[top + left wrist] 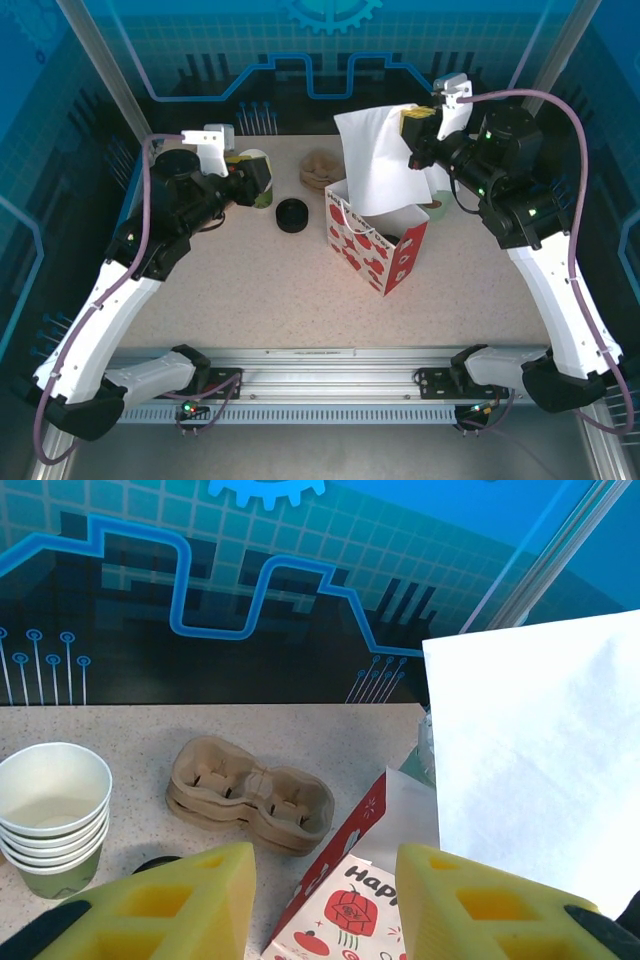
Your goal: Pack the takeout coffee
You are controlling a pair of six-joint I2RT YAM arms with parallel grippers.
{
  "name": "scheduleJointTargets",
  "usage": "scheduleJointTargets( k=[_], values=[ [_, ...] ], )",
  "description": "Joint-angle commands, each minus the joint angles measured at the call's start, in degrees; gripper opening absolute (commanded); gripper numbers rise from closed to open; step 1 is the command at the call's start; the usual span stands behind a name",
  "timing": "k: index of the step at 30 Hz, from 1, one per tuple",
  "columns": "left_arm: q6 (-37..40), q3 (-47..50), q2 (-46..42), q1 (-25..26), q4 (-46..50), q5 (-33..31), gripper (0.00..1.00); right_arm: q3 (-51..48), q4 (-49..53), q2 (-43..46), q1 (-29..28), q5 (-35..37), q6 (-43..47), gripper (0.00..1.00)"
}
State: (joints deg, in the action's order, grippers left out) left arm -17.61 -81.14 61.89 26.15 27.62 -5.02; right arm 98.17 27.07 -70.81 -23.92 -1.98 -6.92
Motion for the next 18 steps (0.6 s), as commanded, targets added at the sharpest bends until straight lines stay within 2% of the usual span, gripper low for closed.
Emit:
scheduleJointTargets(
  k=[1, 6, 12, 18],
  values=[
    [1.3, 0.65, -0.21, 0.21, -0.81, 1.11, 0.43, -0.8, -0.53, -0.24, 0.9, -1.51, -1.09, 0.0],
    [1.3, 1.06, -0.01, 0.14, -1.03, 1.28, 0.43, -1.11, -0.71, -0.35, 0.68, -2.86, -1.95, 0.0],
    [0.91, 1.11, -0.18, 0.2, -1.16, 1.91, 0.43, 0.37, 1.1, -1.92, 0.97, 4.56, 0.18, 0.0],
    [0.93, 1.16, -0.28, 0.21, -1.27, 1.91, 0.43, 2.68, 2.59, -4.15, 1.52, 6.66, 0.72, 0.0]
  ],
)
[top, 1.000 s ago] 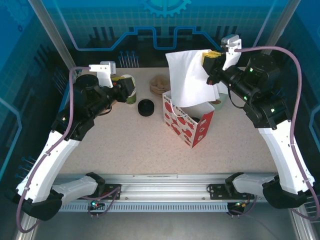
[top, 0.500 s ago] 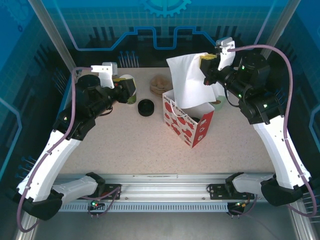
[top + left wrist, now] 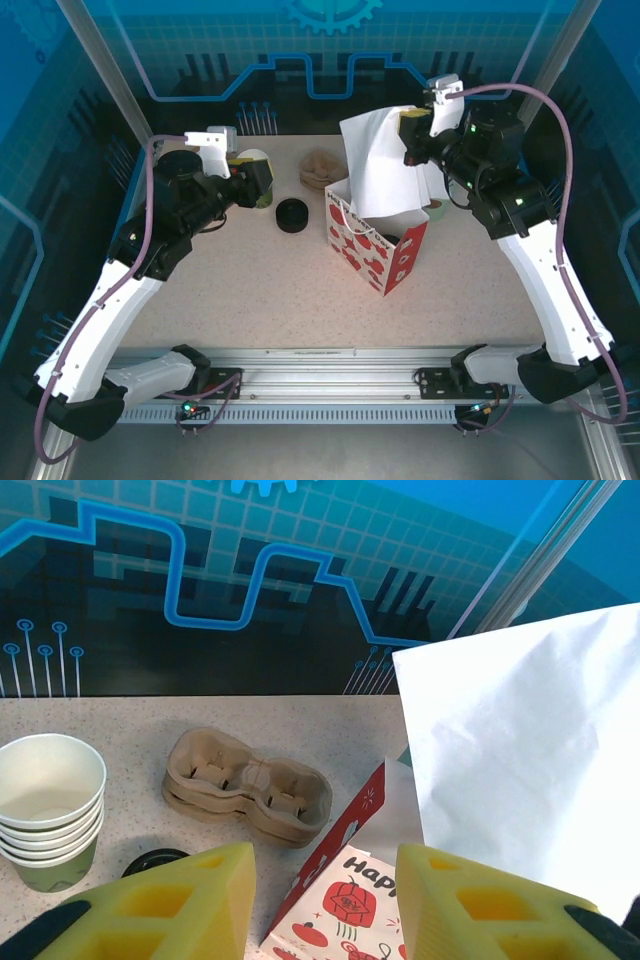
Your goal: Pack the takeout coffee
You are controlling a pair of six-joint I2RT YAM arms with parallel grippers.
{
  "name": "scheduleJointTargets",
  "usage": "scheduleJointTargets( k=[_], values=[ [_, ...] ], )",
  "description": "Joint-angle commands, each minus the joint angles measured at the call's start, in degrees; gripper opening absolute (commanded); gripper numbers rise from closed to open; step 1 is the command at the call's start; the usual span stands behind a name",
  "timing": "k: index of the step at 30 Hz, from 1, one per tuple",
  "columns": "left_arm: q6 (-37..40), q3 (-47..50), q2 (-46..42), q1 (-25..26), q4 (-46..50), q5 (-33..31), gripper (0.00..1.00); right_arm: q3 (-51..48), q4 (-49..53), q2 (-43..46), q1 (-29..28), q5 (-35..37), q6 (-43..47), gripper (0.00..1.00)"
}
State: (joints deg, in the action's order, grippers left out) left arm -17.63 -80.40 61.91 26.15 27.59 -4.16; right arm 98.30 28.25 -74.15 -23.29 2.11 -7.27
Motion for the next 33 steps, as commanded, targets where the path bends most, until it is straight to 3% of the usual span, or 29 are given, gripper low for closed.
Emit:
scheduleJointTargets(
  k=[1, 12, 24, 33],
  values=[
    [0.9, 0.42, -0.27, 0.22, -1.27, 1.05, 0.43, 2.7, 1.61, -1.09, 0.96, 3.08, 1.18, 0.0],
    [1.02, 0.51, -0.3, 0.2, -1.27, 1.09, 0.43, 3.9, 2.34, -2.74, 2.72, 5.47, 1.93, 0.0],
    [1.07, 0.81, -0.19, 0.17, -1.4, 1.02, 0.43, -0.83, 0.26, -1.24, 0.8, -6.75, -3.72, 0.0],
    [0.83, 1.41, -0.12, 0.21, -1.84, 1.53, 0.43, -5.82, -1.09, 0.82, -2.54, -5.62, -6.53, 0.0]
  ],
)
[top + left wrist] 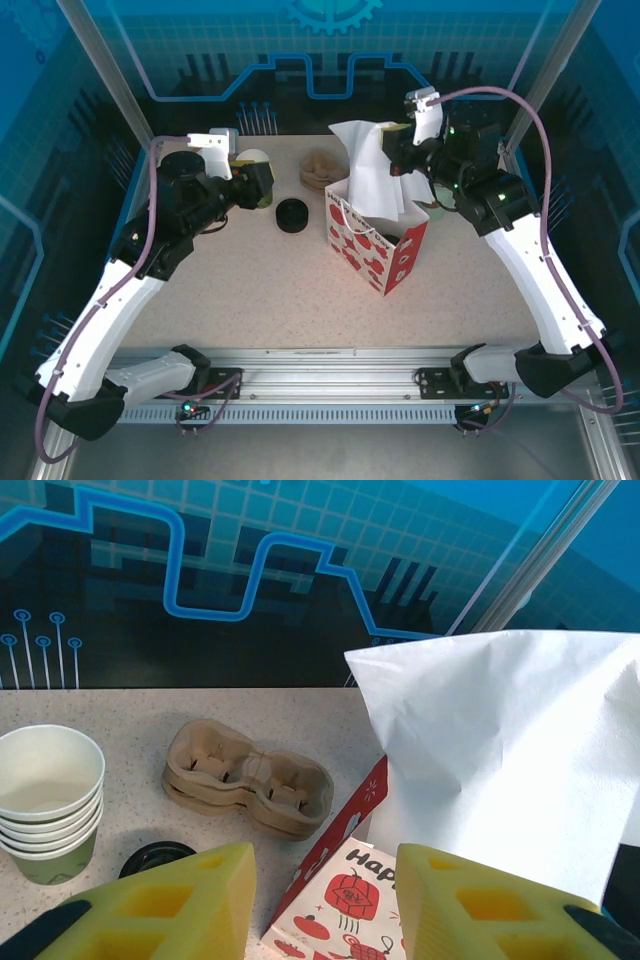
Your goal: Pack the takeout coffee
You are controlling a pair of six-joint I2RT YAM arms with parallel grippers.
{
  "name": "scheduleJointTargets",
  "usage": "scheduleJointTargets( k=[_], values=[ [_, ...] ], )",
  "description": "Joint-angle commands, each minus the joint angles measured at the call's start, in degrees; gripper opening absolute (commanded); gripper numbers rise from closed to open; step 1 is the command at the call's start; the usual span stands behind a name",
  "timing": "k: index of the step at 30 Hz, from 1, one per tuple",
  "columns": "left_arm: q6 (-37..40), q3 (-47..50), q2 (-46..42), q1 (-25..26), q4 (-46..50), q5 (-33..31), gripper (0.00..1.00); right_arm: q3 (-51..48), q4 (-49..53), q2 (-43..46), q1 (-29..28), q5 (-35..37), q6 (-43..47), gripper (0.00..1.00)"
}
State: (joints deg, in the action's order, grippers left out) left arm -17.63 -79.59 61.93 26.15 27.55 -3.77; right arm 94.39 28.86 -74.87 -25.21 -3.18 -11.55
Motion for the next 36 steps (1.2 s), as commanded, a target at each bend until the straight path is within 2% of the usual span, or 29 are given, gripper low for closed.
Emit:
scheduleJointTargets(
  k=[1, 12, 20, 24, 36],
  values=[
    [0.81, 0.7, -0.23, 0.22, -1.75, 1.18, 0.43, -3.37, -2.26, 1.91, -0.58, -0.47, -2.6, 0.0],
    [0.94, 1.28, -0.78, 0.18, -1.88, 1.5, 0.42, -16.82, -5.12, 8.16, 1.11, 2.34, -4.01, 0.05],
    [0.66, 1.11, -0.4, 0.16, -1.93, 2.06, 0.43, -15.85, -2.34, 8.78, 7.2, 2.43, -1.99, 0.06],
    [0.73, 1.19, -0.32, 0.17, -1.89, 2.01, 0.43, -14.38, -1.56, 8.34, 11.04, -0.32, -1.98, 0.06],
    [0.88, 1.74, -0.41, 0.21, -1.62, 1.78, 0.43, -10.08, 1.58, 4.74, 16.37, -6.07, -0.38, 0.1]
  ],
)
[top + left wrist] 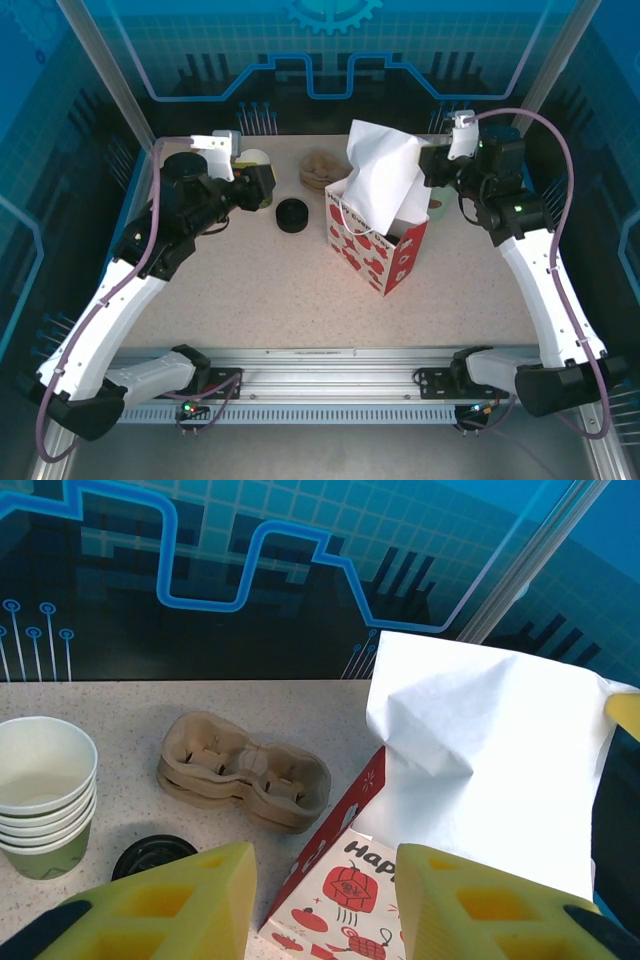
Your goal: Pack the takeout coffee
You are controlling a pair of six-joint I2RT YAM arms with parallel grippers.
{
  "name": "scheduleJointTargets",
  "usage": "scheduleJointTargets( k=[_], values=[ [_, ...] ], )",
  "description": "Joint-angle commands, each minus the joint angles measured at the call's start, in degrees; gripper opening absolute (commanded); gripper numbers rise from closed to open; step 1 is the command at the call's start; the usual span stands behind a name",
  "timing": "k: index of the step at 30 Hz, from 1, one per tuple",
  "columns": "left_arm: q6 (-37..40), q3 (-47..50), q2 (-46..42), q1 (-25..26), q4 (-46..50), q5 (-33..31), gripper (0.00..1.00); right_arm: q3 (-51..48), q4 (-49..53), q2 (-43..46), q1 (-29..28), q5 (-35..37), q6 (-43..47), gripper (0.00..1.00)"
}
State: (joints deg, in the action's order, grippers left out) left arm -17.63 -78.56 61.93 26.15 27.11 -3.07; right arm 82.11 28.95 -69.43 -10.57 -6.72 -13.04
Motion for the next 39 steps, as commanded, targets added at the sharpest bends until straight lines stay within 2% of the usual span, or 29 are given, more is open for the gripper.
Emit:
scheduleJointTargets(
  k=[1, 12, 25, 39],
  values=[
    [0.84, 0.7, -0.37, 0.2, -1.22, 1.1, 0.43, 2.5, 1.74, -1.0, 2.14, -2.95, 1.32, 0.1],
    [0.59, 0.96, -0.15, 0.14, -1.35, 1.23, 0.43, 5.45, 3.4, -3.74, 3.9, -7.79, 2.34, 0.1],
    [0.3, 2.35, -0.5, 0.16, -1.8, 1.64, 0.42, -5.76, 3.01, 1.31, -4.64, -11.12, -1.01, 0.14],
    [0.82, 2.82, -1.02, 0.2, -1.88, 1.58, 0.43, 0.3, 14.34, 10.69, -5.15, -2.34, 6.26, 0.51]
  ],
)
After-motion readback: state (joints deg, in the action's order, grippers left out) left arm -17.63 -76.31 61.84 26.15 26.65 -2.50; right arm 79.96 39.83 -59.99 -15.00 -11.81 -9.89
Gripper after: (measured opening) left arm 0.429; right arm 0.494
